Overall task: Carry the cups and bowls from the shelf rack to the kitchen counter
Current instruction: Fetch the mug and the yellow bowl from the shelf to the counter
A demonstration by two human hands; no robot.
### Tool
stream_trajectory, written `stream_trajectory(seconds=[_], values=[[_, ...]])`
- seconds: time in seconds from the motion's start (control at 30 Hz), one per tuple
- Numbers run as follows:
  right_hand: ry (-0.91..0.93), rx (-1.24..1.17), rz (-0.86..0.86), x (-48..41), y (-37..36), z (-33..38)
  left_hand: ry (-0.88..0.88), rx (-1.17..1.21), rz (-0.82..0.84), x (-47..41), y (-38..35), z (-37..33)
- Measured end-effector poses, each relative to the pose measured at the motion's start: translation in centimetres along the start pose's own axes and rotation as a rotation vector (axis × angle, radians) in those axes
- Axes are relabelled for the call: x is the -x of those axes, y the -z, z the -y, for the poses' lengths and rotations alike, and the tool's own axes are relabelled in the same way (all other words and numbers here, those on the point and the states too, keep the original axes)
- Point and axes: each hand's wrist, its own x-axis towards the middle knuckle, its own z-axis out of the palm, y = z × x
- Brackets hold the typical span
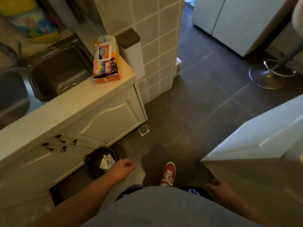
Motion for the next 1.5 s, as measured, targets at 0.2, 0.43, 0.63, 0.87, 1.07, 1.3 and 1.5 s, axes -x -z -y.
stream_trajectory(seconds=[0.2, 0.43, 0.63, 0.87, 1.07, 1.3, 1.5], values=[[0.199, 0.052, 0.007, -4.3, 6.2, 11.5, 0.123, 0.041, -0.063, -3.4, 4.5, -1.7], [0.199, -0.004, 0.017, -10.3, 12.6, 20.8, 0.135, 0.013, -0.006, -11.9, 9.6, -5.2], [0.038, -0.140, -0.123, -12.3, 19.1, 21.0, 0.004, -0.137, 0.056, -19.6, 13.3, -16.8], [-0.223, -0.374, -0.222, -13.0, 24.3, 15.7, -0.237, -0.304, 0.211, -25.3, 12.9, -36.1], [-0.354, -0.506, -0.201, -16.6, 28.5, 11.8, -0.306, -0.366, 0.256, -29.5, 10.1, -50.1], [-0.314, -0.468, -0.153, -24.5, 39.7, 12.4, -0.261, -0.405, 0.251, -34.0, 9.9, -58.8], [-0.136, -0.386, -0.147, -32.0, 51.9, 19.2, -0.150, -0.280, 0.166, -36.7, 13.0, -61.6]])
